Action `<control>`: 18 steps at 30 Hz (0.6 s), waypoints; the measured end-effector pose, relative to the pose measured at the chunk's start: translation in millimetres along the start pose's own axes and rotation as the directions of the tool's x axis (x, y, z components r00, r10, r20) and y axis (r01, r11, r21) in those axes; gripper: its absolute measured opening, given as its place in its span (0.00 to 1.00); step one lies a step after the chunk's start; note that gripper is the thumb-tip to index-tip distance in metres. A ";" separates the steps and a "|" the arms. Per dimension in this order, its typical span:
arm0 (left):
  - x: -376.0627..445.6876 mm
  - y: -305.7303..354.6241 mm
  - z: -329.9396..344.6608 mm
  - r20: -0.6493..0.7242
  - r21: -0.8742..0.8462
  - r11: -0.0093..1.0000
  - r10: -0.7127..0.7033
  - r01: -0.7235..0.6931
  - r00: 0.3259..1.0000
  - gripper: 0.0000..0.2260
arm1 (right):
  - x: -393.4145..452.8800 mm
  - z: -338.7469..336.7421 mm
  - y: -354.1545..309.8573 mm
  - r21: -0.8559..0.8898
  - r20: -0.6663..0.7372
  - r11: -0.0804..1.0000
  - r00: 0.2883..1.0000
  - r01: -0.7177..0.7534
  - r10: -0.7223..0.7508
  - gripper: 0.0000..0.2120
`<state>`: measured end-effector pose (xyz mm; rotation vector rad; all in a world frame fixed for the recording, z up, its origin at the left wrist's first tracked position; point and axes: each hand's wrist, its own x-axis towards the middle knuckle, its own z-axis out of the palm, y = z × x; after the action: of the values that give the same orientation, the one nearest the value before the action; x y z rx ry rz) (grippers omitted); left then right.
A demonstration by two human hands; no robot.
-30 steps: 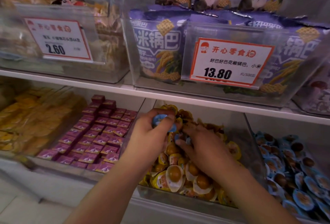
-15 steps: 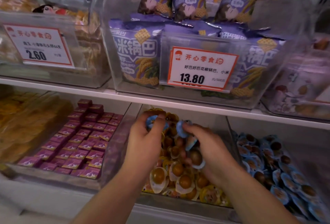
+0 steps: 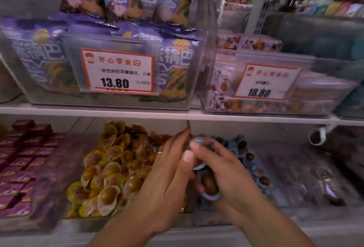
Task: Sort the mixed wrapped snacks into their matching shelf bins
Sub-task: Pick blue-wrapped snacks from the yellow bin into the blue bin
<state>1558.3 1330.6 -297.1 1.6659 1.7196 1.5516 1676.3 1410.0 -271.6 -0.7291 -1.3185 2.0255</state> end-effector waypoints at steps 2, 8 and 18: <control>2.4 -7.8 0.7 -0.025 0.015 1.000 0.001 0.000 1.000 0.19 | 5.8 -23.1 -8.4 -0.057 -0.082 0.998 0.996 0.030 -0.035 0.16; 21.2 -44.5 -21.9 0.133 0.479 0.877 -0.090 0.016 0.987 0.20 | 57.0 -96.4 -6.2 -0.291 -0.461 0.953 0.885 -0.081 -0.065 0.14; 26.8 -66.7 -54.2 0.257 0.600 0.799 -0.151 -0.035 0.955 0.14 | 48.0 -30.0 25.5 -0.777 0.033 0.569 0.920 0.268 -0.390 0.20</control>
<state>1471.7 1343.9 -318.4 1.9639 2.1993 0.6869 1661.3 1455.1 -311.6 -0.8735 -2.0779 1.0130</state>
